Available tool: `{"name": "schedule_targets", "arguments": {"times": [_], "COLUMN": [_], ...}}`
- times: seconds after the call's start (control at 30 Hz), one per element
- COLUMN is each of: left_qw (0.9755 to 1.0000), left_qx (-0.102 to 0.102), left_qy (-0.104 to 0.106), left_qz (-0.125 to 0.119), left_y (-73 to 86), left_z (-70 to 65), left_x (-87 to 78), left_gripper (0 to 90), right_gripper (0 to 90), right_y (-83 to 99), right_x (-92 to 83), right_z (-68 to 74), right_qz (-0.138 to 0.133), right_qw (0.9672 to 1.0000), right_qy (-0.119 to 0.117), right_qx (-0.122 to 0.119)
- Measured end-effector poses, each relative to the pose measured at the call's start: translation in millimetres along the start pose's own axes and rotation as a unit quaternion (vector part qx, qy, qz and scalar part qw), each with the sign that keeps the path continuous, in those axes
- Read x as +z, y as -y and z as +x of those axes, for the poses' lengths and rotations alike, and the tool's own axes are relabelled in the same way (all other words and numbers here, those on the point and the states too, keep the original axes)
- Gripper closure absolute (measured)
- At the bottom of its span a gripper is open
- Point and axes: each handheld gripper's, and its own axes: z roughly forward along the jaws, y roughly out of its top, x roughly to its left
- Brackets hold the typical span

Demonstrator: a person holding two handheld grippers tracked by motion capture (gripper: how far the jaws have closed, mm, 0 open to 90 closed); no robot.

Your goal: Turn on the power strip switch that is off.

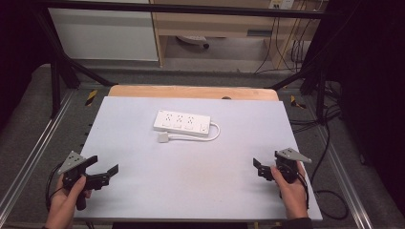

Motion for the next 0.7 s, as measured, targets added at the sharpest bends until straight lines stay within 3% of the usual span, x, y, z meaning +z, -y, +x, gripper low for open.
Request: {"name": "schedule_targets", "arguments": {"times": [0.2, 0.7], "left_qw": [1.0000, 0.9999], "left_qx": [0.004, 0.007], "left_qy": [0.001, 0.010], "left_qz": [-0.001, 0.003], "left_y": [0.2, -0.9], "left_z": [-1.0, -3.2], "left_x": [-1.5, 0.2], "left_gripper": [6.6, 6.4], "right_gripper": [5.3, 4.0], "right_y": [-1.5, -2.7], "right_x": [-3.2, -2.1], "right_z": [-1.9, -1.8], "right_qz": [-0.010, -0.002], "right_qw": [0.9999, 1.0000], "right_qy": [0.000, -0.001], "right_qx": [0.006, 0.008]}}
